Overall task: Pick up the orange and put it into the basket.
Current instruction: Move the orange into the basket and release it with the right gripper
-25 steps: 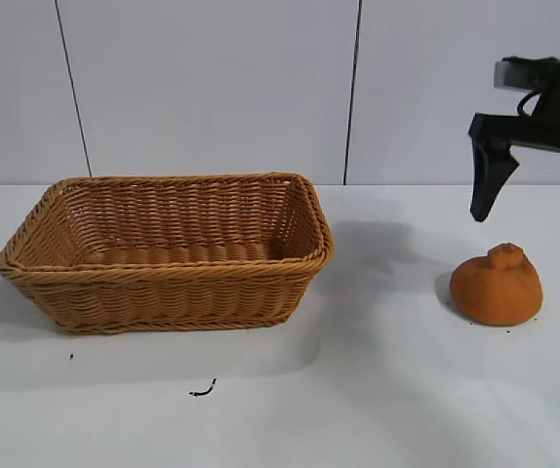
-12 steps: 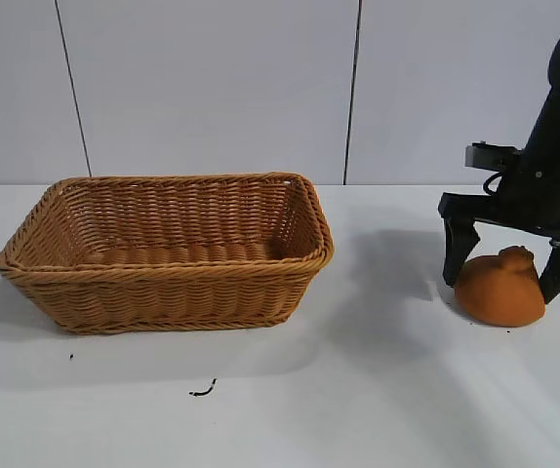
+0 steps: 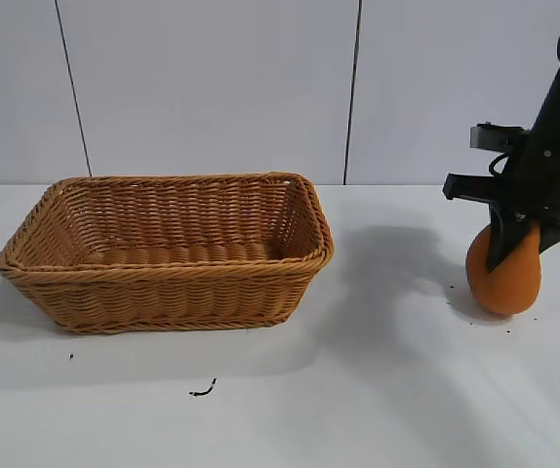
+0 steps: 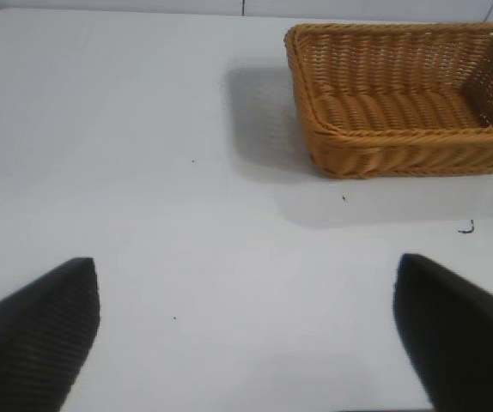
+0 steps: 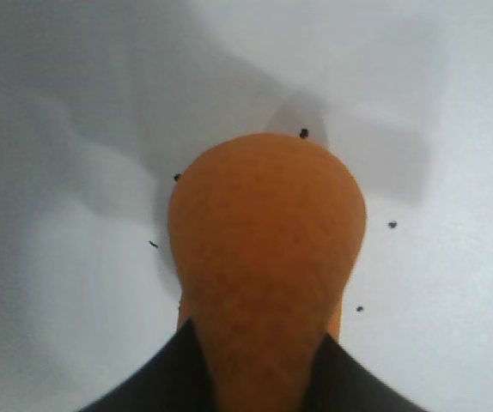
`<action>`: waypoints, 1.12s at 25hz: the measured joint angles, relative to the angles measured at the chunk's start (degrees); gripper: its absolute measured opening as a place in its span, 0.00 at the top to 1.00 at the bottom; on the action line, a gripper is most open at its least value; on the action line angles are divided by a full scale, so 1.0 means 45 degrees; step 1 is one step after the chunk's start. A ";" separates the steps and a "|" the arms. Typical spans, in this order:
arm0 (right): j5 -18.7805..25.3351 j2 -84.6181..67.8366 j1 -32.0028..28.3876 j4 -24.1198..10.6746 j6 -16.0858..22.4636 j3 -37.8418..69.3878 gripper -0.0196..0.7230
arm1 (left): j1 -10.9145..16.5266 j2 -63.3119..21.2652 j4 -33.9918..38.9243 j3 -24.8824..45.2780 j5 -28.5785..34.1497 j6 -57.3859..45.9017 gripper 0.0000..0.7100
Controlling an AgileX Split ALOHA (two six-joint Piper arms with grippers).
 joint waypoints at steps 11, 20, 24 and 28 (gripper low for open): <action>0.0528 -0.0047 0.2723 -0.0166 0.1056 -0.3037 0.87 | 0.0000 0.0000 0.0000 0.0000 0.0000 0.0000 0.06; -0.0987 0.0520 0.5399 -0.0192 0.1797 -0.3047 0.87 | 0.0000 0.0000 0.0000 0.0000 0.0000 0.0000 0.06; -0.1824 0.1390 0.6432 -0.0164 0.1904 -0.3047 0.87 | 0.0000 0.0000 0.0000 0.0000 0.0000 0.0000 0.06; -0.2500 0.2135 0.6986 -0.0074 0.1931 -0.3047 0.87 | 0.0000 0.0000 0.0000 0.0000 0.0000 0.0000 0.06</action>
